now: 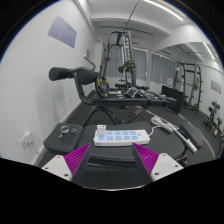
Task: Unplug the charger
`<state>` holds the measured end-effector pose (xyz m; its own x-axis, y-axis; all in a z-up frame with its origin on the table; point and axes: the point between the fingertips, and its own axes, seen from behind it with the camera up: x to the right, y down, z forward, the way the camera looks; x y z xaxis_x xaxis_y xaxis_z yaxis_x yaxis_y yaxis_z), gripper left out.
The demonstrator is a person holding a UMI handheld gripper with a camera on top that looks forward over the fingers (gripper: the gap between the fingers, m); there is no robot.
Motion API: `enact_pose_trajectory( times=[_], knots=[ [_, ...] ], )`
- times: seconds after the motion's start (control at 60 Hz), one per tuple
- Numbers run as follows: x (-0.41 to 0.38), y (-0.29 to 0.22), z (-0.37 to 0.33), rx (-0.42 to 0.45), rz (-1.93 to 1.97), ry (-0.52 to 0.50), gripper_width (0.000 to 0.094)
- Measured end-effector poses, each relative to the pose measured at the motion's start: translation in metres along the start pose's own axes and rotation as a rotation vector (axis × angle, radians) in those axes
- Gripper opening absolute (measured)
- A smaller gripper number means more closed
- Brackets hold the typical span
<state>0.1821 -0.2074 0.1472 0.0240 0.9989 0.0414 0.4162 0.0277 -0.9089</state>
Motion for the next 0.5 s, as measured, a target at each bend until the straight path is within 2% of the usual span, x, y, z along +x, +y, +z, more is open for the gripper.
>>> enact_pose_trajectory(
  times=[0.267,0.5],
  knots=[
    [-0.056,0.011,0.114,0.031,-0.044,-0.063,0.0857],
    [-0.055,0.013,0.23,0.008,-0.019,-0.023,0.0858]
  ],
)
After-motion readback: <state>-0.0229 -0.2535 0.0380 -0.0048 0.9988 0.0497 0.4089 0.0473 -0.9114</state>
